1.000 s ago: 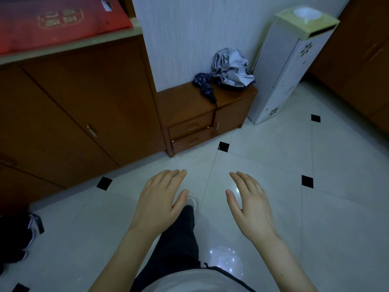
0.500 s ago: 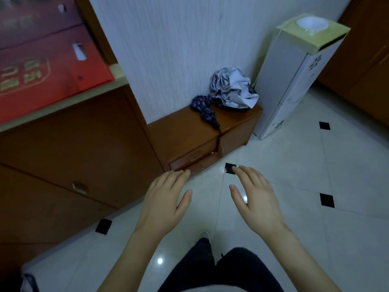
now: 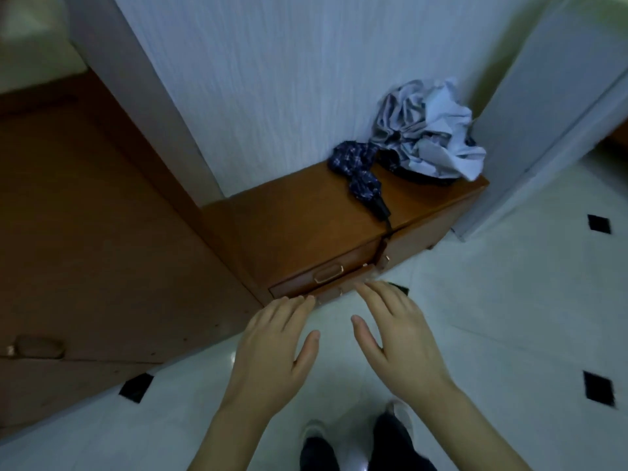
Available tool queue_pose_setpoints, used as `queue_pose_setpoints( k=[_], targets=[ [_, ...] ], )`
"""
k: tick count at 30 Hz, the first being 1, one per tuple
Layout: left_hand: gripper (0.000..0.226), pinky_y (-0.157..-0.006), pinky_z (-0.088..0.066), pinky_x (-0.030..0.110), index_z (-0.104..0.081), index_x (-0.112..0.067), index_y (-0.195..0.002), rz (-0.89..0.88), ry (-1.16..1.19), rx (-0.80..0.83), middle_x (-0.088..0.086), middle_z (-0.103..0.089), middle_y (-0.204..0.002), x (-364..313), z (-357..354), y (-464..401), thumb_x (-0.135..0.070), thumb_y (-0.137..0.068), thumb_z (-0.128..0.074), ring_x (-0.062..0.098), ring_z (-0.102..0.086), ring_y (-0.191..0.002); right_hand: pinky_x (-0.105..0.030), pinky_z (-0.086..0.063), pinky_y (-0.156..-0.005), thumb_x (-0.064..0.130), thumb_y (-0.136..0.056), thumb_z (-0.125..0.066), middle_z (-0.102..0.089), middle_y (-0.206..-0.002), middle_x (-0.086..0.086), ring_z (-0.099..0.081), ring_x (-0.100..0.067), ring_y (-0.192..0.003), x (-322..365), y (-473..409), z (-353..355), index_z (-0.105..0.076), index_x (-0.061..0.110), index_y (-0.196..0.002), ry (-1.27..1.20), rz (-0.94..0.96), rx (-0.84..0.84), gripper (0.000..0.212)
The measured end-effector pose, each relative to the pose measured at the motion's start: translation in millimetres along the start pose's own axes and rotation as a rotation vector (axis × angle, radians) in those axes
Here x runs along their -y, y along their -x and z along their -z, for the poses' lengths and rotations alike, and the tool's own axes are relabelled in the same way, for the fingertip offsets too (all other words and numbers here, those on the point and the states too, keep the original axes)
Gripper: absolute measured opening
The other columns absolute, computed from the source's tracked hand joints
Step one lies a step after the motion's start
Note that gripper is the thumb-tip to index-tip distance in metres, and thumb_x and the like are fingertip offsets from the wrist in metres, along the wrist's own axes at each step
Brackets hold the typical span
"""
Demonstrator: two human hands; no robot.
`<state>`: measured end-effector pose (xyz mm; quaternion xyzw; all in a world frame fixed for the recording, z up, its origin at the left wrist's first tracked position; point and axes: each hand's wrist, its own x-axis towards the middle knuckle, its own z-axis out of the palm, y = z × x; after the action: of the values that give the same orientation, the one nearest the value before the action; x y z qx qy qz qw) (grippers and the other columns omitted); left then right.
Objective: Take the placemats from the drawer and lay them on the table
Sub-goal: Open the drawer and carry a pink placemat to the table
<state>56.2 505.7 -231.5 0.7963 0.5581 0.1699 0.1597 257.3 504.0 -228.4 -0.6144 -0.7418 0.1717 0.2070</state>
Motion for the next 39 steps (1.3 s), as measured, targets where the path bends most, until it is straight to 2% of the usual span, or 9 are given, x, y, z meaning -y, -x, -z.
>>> queue_pose_setpoints(
  k=[9,14,20,24,26,32,35,39],
  targets=[
    [0.048,-0.100,-0.043,0.035,-0.053,-0.017,-0.134,0.075,-0.103,-0.127,-0.003,-0.057,-0.130,117.1,-176.0,-79.8,-0.040,-0.094,-0.039,0.017,-0.050,-0.123,-0.040,-0.036,-0.111,0.045,-0.097,-0.033,-0.048,-0.143,0.002,-0.038,-0.018,-0.136,-129.2,-106.1,-163.4,-0.048,0.019,-0.140,0.067,0.175,0.056,0.053],
    [0.050,-0.103,-0.039,0.035,-0.051,-0.019,-0.136,0.097,-0.174,-0.235,-0.002,-0.055,-0.133,165.9,-250.2,-105.8,-0.041,-0.094,-0.037,0.018,-0.047,-0.126,-0.035,-0.029,-0.114,0.044,-0.097,-0.034,-0.047,-0.144,0.002,-0.035,-0.017,-0.138,-183.4,-143.0,-232.7,-0.046,0.020,-0.141,0.097,0.294,-0.002,0.051],
    [0.050,-0.108,-0.030,0.031,-0.046,-0.021,-0.140,0.076,-0.261,-0.386,-0.004,-0.051,-0.138,200.8,-305.2,-121.3,-0.042,-0.095,-0.037,0.015,-0.041,-0.132,-0.037,-0.030,-0.114,0.040,-0.097,-0.039,-0.048,-0.142,0.001,-0.036,-0.019,-0.137,-221.5,-166.7,-293.9,-0.047,0.019,-0.140,0.093,0.440,-0.130,0.049],
    [0.049,-0.109,-0.022,0.027,-0.047,-0.020,-0.139,0.050,-0.337,-0.482,-0.002,-0.052,-0.138,208.0,-324.8,-127.3,-0.040,-0.095,-0.041,0.015,-0.042,-0.131,-0.045,-0.029,-0.114,0.039,-0.097,-0.040,-0.050,-0.141,-0.002,-0.038,-0.020,-0.136,-230.2,-178.4,-315.8,-0.048,0.018,-0.139,0.135,0.516,-0.235,0.048],
    [0.047,-0.108,-0.023,0.027,-0.048,-0.019,-0.138,0.051,-0.370,-0.497,0.000,-0.053,-0.137,208.9,-324.1,-129.0,-0.038,-0.095,-0.043,0.017,-0.043,-0.130,-0.045,-0.027,-0.115,0.040,-0.097,-0.041,-0.050,-0.141,-0.002,-0.038,-0.021,-0.137,-229.9,-183.2,-317.4,-0.048,0.018,-0.140,0.165,0.535,-0.232,0.048],
    [0.050,-0.108,-0.031,0.035,-0.047,-0.017,-0.139,0.086,-0.396,-0.401,0.004,-0.052,-0.138,206.6,-306.7,-137.9,-0.041,-0.094,-0.045,0.021,-0.044,-0.131,-0.042,-0.018,-0.117,0.058,-0.095,-0.035,-0.040,-0.151,-0.003,-0.027,-0.024,-0.143,-226.2,-200.8,-306.6,-0.038,0.029,-0.146,0.332,0.520,-0.075,0.059],
    [0.054,-0.110,-0.029,0.037,-0.044,-0.019,-0.141,0.053,-0.449,-0.391,0.004,-0.048,-0.142,208.6,-300.1,-146.5,-0.046,-0.094,-0.044,0.022,-0.040,-0.134,-0.042,-0.019,-0.117,0.064,-0.094,-0.027,-0.036,-0.153,-0.008,-0.027,-0.029,-0.144,-227.5,-209.3,-306.5,-0.032,0.034,-0.148,0.371,0.502,-0.078,0.062],
    [0.050,-0.108,-0.033,0.037,-0.049,-0.019,-0.137,0.020,-0.492,-0.402,0.004,-0.052,-0.139,212.8,-305.1,-154.8,-0.046,-0.095,-0.044,0.022,-0.043,-0.132,-0.043,-0.024,-0.115,0.066,-0.093,-0.025,-0.040,-0.151,-0.009,-0.034,-0.030,-0.141,-232.4,-215.6,-309.7,-0.034,0.035,-0.148,0.412,0.515,-0.130,0.064]
  ],
)
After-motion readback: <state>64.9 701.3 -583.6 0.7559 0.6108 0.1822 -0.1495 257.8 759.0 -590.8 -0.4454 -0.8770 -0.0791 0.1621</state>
